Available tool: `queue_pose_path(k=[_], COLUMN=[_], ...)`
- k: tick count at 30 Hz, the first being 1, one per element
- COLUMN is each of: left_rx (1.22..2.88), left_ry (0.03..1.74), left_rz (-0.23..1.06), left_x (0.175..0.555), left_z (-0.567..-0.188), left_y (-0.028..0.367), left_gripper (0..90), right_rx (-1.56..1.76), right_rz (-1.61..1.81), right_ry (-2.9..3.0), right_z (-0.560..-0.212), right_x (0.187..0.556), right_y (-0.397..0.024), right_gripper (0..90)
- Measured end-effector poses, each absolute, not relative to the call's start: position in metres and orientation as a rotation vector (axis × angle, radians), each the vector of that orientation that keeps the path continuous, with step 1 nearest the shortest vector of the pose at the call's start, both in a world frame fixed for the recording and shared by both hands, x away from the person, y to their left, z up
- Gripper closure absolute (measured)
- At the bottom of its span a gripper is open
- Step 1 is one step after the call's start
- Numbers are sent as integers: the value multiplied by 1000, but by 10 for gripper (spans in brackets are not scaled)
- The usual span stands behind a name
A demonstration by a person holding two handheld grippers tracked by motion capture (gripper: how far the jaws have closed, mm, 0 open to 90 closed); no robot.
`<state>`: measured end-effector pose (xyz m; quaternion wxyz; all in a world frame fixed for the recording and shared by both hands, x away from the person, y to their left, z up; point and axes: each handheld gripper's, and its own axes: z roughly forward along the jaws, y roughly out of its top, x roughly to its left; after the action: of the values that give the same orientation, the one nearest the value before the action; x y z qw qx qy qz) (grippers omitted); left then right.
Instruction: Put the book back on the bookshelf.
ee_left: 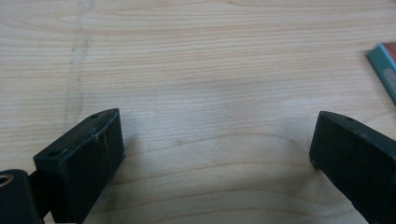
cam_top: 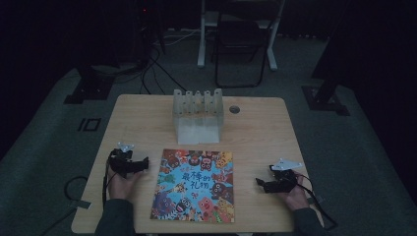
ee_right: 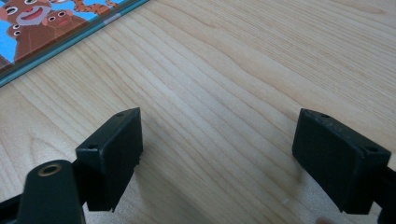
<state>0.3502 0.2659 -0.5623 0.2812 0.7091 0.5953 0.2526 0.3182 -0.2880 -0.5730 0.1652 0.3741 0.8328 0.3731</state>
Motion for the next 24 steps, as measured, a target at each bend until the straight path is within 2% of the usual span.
queue_pose_path(k=[13, 18, 24], left_rx=[1921, 1920, 1917], left_ry=[1554, 1552, 1558], left_rz=[670, 668, 671], left_x=[347, 346, 346], left_z=[-562, -562, -562], left_y=[266, 266, 265], left_gripper=[54, 60, 59], right_rx=[1052, 1069, 1001], right_rz=[1056, 1093, 1150], right_ry=[2387, 2364, 2278], right_z=[-573, -568, -541], right_x=[318, 313, 302], right_y=[-287, -287, -279], right_gripper=[120, 191, 233])
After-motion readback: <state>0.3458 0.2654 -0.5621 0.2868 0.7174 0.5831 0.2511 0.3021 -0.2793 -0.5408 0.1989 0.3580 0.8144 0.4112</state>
